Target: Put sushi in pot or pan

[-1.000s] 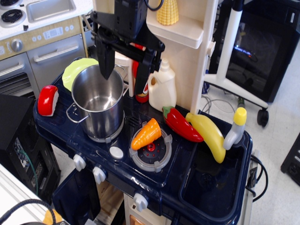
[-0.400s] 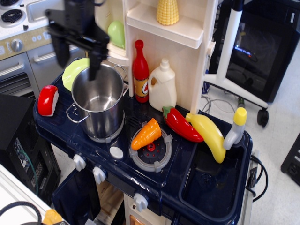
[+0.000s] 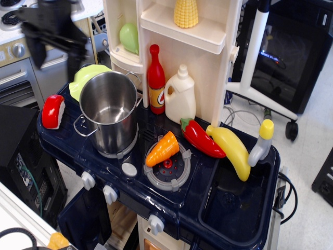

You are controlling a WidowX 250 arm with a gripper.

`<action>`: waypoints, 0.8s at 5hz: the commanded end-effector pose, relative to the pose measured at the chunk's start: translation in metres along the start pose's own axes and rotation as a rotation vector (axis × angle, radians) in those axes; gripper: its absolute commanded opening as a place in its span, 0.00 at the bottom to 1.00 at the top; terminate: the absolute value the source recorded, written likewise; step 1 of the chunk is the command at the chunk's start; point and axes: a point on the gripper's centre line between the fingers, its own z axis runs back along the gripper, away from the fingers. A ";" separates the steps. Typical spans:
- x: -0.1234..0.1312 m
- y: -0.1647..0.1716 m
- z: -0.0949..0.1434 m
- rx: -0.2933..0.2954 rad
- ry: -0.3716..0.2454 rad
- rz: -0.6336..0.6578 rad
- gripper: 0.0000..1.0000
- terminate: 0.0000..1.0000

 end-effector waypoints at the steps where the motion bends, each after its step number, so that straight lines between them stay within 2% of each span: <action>1: -0.003 0.043 -0.022 -0.001 -0.053 -0.036 1.00 0.00; 2: 0.008 0.053 -0.037 -0.079 -0.074 -0.092 1.00 0.00; 3: 0.013 0.042 -0.050 -0.080 -0.067 -0.125 1.00 0.00; 4: 0.015 0.030 -0.063 -0.096 -0.089 -0.098 1.00 0.00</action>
